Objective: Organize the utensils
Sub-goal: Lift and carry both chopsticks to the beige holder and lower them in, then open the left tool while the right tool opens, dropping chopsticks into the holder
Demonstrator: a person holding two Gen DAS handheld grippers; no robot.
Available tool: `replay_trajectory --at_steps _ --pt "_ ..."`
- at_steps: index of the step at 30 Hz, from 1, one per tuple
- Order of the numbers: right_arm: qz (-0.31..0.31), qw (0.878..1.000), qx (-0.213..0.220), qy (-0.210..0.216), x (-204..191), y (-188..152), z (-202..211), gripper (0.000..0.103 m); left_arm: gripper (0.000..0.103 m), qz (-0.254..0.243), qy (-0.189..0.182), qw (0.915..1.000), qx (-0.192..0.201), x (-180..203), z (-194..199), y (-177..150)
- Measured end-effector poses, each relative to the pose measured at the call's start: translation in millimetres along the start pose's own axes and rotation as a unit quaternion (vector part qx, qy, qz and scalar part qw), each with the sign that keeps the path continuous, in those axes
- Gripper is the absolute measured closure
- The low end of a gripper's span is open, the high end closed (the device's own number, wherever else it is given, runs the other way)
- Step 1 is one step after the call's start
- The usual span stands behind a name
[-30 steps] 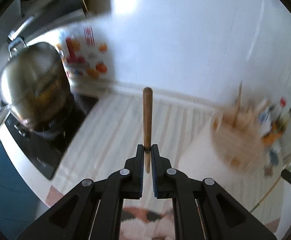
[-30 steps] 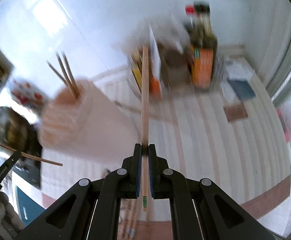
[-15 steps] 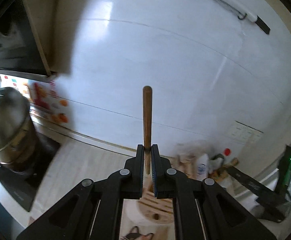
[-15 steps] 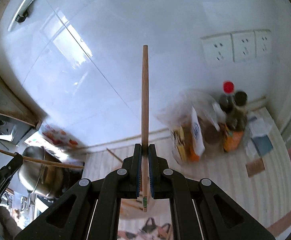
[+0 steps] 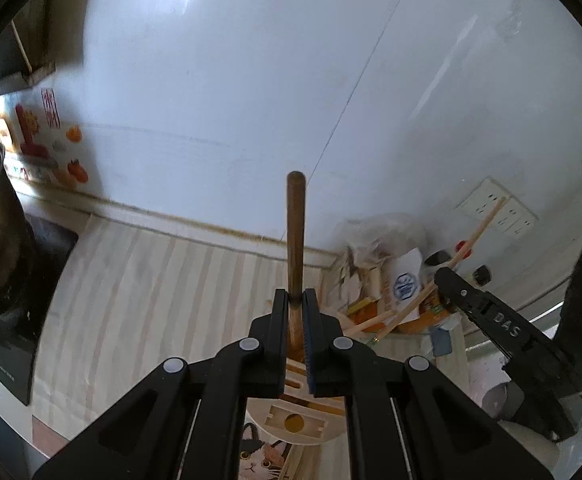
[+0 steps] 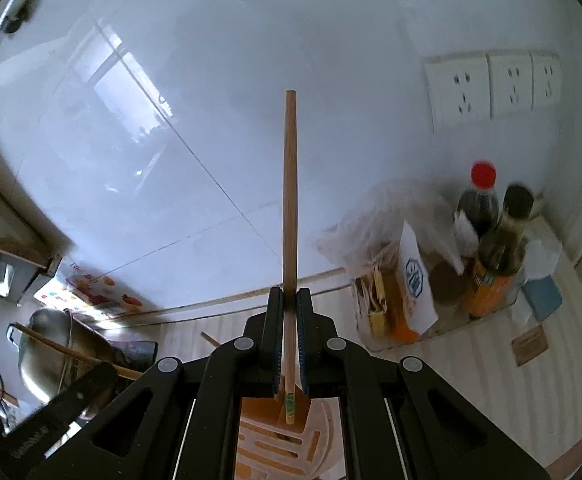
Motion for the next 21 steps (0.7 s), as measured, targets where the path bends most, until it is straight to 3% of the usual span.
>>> replay_trajectory --at_steps 6,9,10,11,12,13,14,15,17,19,21 --pt "-0.035 0.999 -0.015 0.008 13 -23 -21 0.096 0.098 0.004 0.000 0.9993 -0.038 -1 -18 -12" --pt "-0.032 0.997 -0.061 0.019 13 -34 -36 0.095 0.095 0.017 -0.013 0.9977 -0.065 0 -19 -16" --pt "-0.032 0.996 -0.075 0.023 14 -37 -38 0.093 0.091 0.020 -0.016 0.9975 -0.065 0 -16 -16" --pt "-0.030 0.995 -0.086 0.027 15 -40 -39 0.083 0.087 0.016 -0.006 0.9981 -0.059 1 -10 -16" --pt "-0.030 0.995 -0.086 0.028 17 -42 -37 0.073 0.071 0.008 0.012 0.9986 -0.050 2 -3 -15" --pt "-0.032 0.996 -0.083 0.029 19 -43 -32 0.053 0.046 0.002 0.024 0.9989 -0.041 3 3 -14" --pt "-0.036 0.996 -0.072 0.031 23 -43 -25 0.043 0.036 -0.001 0.037 0.9990 -0.026 3 11 -14" --pt "-0.039 0.997 -0.061 0.031 27 -43 -15 0.043 0.030 -0.002 0.044 0.9990 -0.008 2 20 -13" --pt "-0.040 0.998 -0.049 0.030 34 -41 0 0.043 0.029 -0.014 0.067 0.9973 0.027 1 35 -15" --pt "-0.038 0.998 -0.042 0.027 43 -43 14 0.043 0.008 -0.024 0.091 0.9946 0.042 -2 41 -18" --pt "-0.037 0.998 -0.039 0.019 52 -46 24 0.042 0.000 -0.031 0.114 0.9915 0.054 -7 40 -26"
Point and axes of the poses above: each gripper's, at about its wrist camera, not at the fingertips, and z roughly against the way its jaws point, x to its right, y to its top, the point moved 2 cm from there along -z, roughly the way its jaws point, and after that the axes turned 5 degrees about -y, right-handed, at the moved point
